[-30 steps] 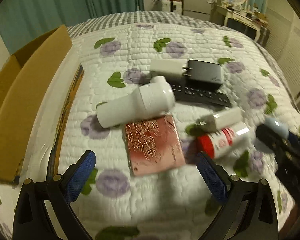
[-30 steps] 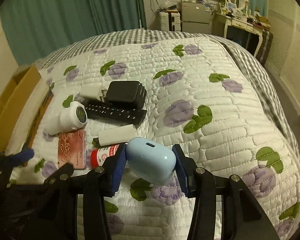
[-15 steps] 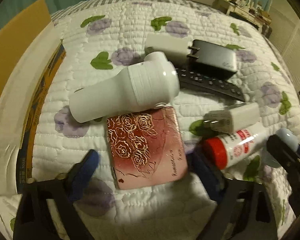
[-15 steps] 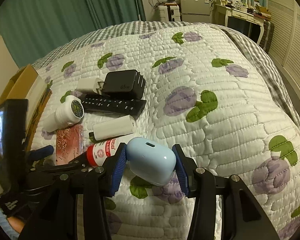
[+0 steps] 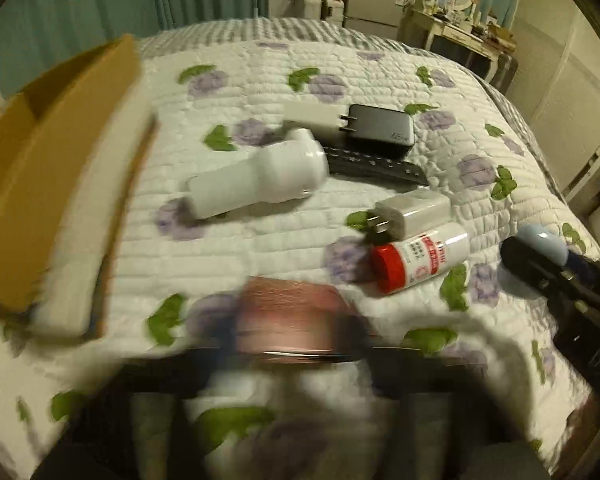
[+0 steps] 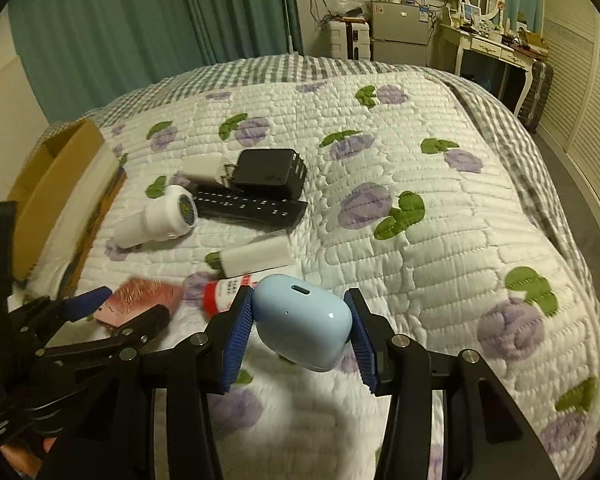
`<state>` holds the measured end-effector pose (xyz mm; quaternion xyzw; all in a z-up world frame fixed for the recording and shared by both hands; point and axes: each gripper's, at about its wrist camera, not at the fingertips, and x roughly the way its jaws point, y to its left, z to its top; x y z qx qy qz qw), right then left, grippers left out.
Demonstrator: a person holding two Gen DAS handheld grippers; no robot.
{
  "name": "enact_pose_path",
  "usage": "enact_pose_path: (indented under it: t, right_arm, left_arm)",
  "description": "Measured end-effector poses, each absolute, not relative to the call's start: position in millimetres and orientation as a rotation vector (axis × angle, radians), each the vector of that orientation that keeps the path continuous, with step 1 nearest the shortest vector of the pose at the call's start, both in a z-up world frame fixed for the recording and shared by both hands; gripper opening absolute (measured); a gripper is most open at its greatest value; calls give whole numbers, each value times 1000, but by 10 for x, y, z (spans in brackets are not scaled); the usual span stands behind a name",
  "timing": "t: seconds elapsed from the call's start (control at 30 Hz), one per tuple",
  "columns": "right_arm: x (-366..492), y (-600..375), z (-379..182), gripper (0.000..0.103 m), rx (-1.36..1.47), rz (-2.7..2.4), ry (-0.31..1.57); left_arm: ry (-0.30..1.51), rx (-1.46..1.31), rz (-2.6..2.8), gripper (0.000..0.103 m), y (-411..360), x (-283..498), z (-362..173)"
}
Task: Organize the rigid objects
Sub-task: 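Grasp the pink rose card case with the left gripper while the right holds the earbud case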
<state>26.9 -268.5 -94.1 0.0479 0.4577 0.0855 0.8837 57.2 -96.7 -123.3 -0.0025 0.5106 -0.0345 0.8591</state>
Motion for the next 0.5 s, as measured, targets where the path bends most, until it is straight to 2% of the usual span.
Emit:
enact_pose_path:
  t: [0.17,0.27,0.33,0.37,0.4,0.43,0.5]
  right_arm:
    - [36,-2594,-671,46,72,186,924]
    - [-111,-2519,-566,46,48,188,917]
    - [-179,-2479,-514,46,33,183,912]
    - [-195,-2462,-483,46,31,182,907]
    - [-198,-2450,-457,46,29,183,901]
    - [-206,-2451,-442,46,28,184,896]
    - [-188,-2442,-420,46,24,188,889]
  left_arm:
    - [1124,-23,-120,9,-878,389,-1199]
    - [1157,-69,-148,10,-801,271,-1232]
    - [1150,-90,-162,15,-778,253,-1205]
    - [1153,-99,-162,30,-778,260,-1186]
    - [1153,-102,-154,55,-778,278,-1170]
    - [1147,-104,-150,62,-785,296,-1155]
    - [1135,-103,-150,62,-808,342,-1135]
